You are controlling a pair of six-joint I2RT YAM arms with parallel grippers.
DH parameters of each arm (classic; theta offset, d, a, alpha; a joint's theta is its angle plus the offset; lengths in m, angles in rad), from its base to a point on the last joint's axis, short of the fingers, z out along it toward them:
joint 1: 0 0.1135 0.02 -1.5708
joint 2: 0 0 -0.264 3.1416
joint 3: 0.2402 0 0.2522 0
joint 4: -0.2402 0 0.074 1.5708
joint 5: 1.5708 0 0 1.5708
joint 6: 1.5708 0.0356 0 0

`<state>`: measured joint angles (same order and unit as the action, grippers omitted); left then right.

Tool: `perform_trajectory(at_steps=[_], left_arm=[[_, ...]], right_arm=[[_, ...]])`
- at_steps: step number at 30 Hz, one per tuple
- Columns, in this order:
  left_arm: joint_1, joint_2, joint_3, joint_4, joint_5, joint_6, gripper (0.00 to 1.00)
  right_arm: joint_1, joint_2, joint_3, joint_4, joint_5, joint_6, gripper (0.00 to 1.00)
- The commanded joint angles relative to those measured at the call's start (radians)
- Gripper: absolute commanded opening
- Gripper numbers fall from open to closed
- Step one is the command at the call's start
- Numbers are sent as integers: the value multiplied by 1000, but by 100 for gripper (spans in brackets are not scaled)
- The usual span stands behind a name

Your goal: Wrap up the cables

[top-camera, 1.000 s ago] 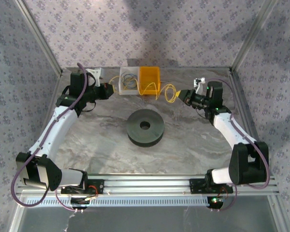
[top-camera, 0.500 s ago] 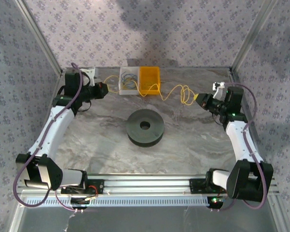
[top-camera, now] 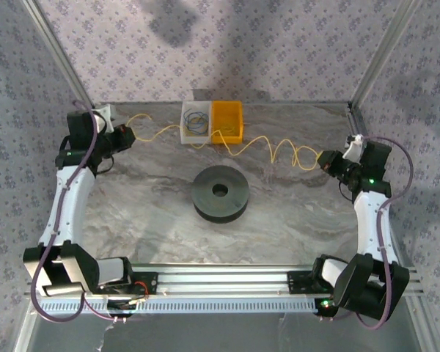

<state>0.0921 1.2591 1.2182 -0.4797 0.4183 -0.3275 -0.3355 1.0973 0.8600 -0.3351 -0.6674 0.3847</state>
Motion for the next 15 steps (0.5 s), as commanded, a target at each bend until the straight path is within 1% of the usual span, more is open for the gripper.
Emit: perform_trajectory(at_steps=[1,5,9,12,15], left_arm=[[71,-21,1,-21,-69,-24,0],[182,-23,5,-25,-92,-64,0],[274,-6,40,-30,-77,-84,0],[300,18,80,-35,-70,-81,0],[297,44,116,-28,-12,-86,0]], right_arm=[[-30,-13,33,-78,116,-62,0],[-68,-13,41,-116,213,-82,0],[-109,-1,44,-122,232,-88,0],[-111,14,51,-118,229,-90,0],[-96,26,44,-75,163,-70,0]])
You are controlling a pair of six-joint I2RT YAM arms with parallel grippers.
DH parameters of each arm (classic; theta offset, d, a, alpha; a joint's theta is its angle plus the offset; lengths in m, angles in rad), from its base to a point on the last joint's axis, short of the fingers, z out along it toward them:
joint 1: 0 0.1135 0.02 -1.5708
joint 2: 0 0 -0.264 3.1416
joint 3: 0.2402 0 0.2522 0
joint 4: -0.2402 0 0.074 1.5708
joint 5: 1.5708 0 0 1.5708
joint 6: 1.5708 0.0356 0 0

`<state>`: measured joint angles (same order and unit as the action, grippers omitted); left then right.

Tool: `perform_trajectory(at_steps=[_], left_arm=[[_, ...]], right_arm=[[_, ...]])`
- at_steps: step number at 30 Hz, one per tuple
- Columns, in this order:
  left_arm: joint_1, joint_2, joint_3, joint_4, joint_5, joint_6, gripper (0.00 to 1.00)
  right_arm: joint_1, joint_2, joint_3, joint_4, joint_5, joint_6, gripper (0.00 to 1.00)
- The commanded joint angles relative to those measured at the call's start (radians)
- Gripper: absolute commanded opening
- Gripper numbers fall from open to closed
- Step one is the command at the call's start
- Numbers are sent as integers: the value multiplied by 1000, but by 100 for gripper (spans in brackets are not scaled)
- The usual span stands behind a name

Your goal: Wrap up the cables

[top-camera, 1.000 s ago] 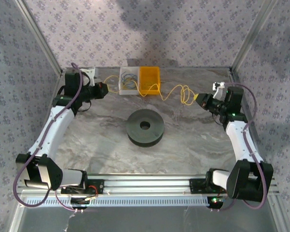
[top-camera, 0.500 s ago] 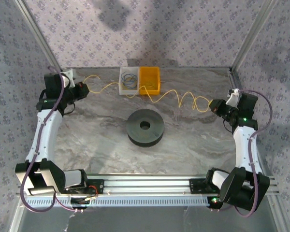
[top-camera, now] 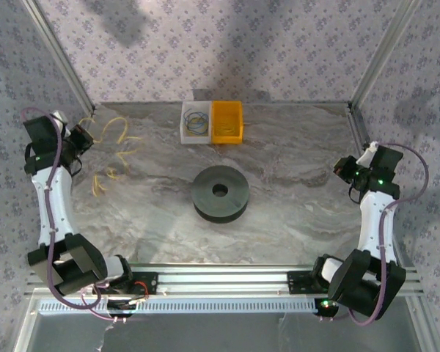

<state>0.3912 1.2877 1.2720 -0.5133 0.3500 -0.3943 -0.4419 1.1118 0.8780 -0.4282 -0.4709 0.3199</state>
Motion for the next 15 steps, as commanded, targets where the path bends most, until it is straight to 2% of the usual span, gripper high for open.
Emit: perform_trajectory(at_steps=[1,4,11,15], left_arm=[[-8,15,68,4,68,-20,0],[-51,4,86,-13,69,0,0],[-165,-33,154,-34,45,5,0],[-242,-27,225,-15,30,-3,0]], right_arm=[[23,7,19,35,-36,-2,0],[75,8,16,78,-103,5,0],[278,47,50,106,-132,3,0],[374,89,48,176,-142,56,18]])
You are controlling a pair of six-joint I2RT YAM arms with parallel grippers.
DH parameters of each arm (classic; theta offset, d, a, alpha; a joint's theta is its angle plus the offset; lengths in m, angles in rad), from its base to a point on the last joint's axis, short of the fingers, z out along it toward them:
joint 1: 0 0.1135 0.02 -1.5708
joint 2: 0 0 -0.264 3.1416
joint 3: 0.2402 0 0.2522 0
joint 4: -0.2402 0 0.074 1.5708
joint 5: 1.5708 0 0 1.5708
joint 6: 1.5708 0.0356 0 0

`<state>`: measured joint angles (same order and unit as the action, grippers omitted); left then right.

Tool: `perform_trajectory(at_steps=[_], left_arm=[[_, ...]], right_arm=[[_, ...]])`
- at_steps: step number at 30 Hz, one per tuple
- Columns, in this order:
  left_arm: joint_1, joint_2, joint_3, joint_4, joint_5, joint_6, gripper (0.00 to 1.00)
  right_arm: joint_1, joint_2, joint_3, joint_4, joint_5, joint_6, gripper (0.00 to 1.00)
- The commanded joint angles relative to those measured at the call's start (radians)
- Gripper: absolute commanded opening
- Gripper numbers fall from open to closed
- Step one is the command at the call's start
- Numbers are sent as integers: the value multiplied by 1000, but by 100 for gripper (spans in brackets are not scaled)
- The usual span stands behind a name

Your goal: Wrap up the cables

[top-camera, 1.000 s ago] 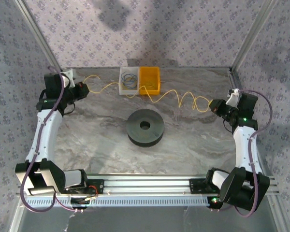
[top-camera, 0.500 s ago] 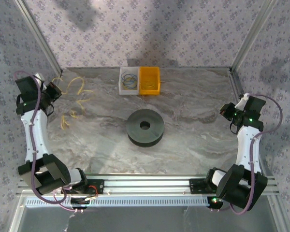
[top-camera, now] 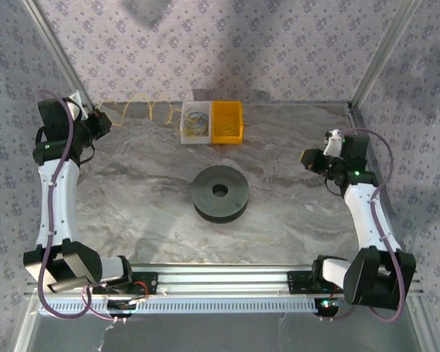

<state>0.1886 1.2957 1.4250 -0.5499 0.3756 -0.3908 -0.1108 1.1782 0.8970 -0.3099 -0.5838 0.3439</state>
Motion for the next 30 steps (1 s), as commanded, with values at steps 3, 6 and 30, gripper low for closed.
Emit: perform_trajectory(at_steps=[3,6,30], left_arm=[[-109,-18,140,36,-16,-8,0],[-179,10,206,39,-31,-10,0],[-459,-76,-90,234,-75,-131,0]], right_arm=[[108,53,17,119,-10,64,28],[159,98,11,177,-11,104,29],[250,132,-144,342,4,227,57]])
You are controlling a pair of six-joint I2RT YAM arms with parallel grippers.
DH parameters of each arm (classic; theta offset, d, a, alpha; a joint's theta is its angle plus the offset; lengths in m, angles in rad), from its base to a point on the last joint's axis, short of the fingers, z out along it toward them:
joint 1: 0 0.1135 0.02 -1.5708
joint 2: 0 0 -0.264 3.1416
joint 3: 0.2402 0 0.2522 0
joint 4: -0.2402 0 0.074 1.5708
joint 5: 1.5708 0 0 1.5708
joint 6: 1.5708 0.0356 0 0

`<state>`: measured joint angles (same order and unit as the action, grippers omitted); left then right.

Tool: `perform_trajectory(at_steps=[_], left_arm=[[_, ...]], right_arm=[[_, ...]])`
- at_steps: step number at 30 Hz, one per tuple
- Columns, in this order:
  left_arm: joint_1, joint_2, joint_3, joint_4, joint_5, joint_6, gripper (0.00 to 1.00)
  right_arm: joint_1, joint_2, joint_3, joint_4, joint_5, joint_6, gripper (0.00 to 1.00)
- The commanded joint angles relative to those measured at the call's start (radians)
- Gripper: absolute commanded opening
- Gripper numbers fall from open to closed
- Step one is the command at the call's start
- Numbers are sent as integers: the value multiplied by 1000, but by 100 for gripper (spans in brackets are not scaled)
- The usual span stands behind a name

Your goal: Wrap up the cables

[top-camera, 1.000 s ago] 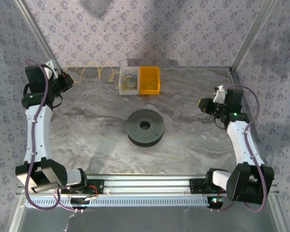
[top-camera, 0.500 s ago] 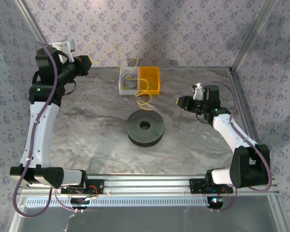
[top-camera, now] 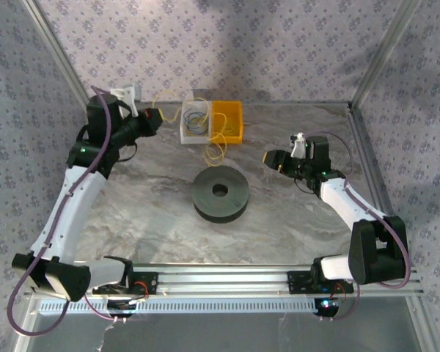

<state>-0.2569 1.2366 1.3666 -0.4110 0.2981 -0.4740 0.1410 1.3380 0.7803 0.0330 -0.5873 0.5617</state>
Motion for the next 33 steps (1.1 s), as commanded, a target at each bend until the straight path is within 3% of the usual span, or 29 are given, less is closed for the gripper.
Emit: perform_trajectory(at_steps=[1,12,19,28,33], left_arm=[[-22,-10,-40,104,2,-51,0],[-127,121,-18,236,4,-68,0],[-196,231,90,268,22,-63,0],[-220,279,109,251,19,-56,0],[-222,284,71,281,16,-80,0]], right_arm=[[-2,-33,-39,3,7,13,57],[-44,-87,-106,-26,53,11,60],[-79,-86,-146,-6,59,22,62],[-144,-127,-221,-29,161,89,61],[-164,-98,-272,37,126,159,59]])
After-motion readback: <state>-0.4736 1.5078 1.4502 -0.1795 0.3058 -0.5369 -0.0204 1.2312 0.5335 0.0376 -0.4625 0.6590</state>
